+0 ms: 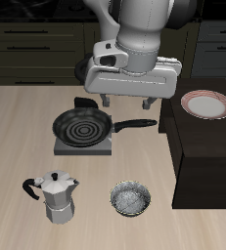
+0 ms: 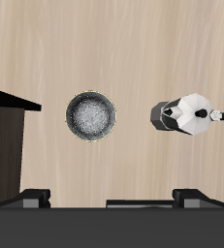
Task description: Place the bowl on the plate
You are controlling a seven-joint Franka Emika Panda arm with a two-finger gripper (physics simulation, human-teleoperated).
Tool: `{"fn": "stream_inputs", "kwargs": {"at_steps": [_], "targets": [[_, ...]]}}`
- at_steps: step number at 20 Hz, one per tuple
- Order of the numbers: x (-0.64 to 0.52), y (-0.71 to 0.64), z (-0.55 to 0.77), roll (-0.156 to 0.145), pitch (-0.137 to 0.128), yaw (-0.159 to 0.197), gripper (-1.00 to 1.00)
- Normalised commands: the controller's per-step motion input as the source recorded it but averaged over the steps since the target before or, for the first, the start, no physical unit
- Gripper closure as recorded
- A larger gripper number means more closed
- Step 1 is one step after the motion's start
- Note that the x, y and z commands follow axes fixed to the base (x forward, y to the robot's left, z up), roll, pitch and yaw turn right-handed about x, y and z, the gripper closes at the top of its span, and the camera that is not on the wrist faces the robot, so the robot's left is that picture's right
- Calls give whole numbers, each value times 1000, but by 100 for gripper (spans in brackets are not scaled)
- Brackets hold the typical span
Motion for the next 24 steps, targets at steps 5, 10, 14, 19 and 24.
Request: {"fn": "stream_inputs", "kwargs": {"at_steps": [5,10,14,19,24], "targets": [[203,-62,13,-35,-6,27,-100],[227,18,-31,-6,-7,26,-100],[163,80,-27,7,-3,16,-100],[98,69,-54,1,-1,8,-100],[126,52,0,43,-2,-9,-100]]}}
